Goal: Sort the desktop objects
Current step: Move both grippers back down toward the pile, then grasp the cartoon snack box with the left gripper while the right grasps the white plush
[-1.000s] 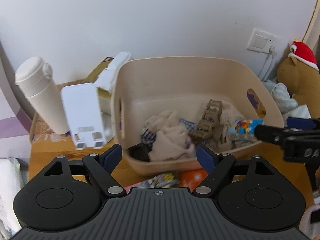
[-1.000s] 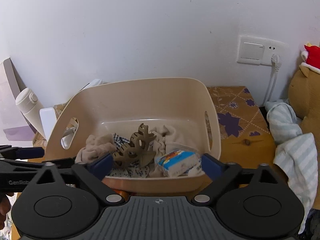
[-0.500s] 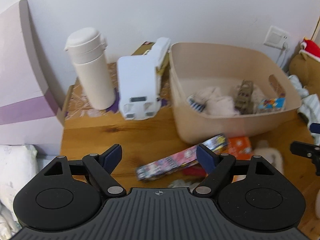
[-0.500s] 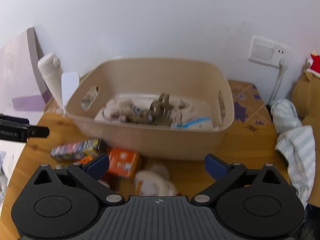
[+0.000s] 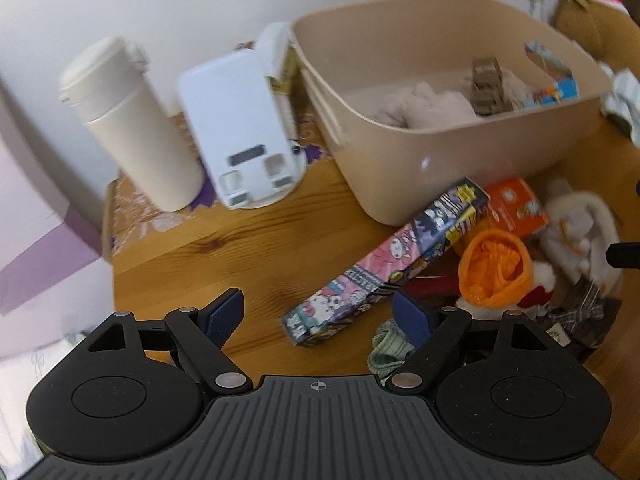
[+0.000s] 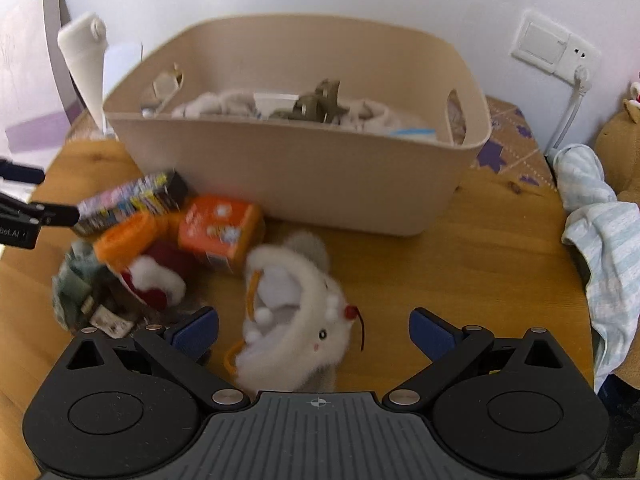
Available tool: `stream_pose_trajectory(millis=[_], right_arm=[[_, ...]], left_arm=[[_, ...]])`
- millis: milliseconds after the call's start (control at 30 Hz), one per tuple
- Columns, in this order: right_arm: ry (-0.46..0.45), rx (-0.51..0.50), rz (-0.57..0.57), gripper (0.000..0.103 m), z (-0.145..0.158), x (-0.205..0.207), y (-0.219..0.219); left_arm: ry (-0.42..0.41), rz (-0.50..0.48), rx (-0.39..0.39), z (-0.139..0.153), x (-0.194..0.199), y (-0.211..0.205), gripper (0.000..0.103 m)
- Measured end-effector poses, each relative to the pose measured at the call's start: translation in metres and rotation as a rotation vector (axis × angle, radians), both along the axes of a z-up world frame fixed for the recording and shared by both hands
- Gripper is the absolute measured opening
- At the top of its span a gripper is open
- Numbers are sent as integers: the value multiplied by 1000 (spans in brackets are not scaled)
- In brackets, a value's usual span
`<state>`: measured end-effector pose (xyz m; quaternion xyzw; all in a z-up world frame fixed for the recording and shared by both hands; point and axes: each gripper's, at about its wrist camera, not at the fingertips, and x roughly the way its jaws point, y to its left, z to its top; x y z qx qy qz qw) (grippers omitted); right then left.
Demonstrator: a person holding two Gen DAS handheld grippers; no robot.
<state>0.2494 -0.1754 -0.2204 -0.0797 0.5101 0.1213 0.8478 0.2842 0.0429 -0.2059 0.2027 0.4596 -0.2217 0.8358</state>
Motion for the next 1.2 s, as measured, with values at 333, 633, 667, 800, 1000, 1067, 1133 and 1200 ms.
stream_pose_trajectory(millis=[333, 633, 667, 800, 1000, 1067, 1133, 1200], right_arm=[[55, 6, -10, 100, -19, 9, -3], [91, 62, -31, 88, -28, 11, -7], [90, 64, -29, 86, -28, 11, -7], [92, 81, -18, 72, -28, 9, -7], [88, 101, -17, 40, -25, 8, -9], [102, 106, -47, 24, -24, 9, -11], [126, 131, -84, 16, -22, 9, -18], [126, 149, -97, 15, -21, 6, -22]], left_arm=[[51, -72, 54, -36, 10, -25, 83], [24, -98, 43, -45, 12, -34, 83], [15, -104, 41, -45, 12, -36, 83], [-8, -152, 21, -43, 8, -42, 59], [9, -203, 27, -40, -2, -45, 43], [19, -231, 28, -38, -8, -44, 37], [40, -239, 14, -35, -14, -41, 34], [52, -233, -2, -32, -20, -37, 31]])
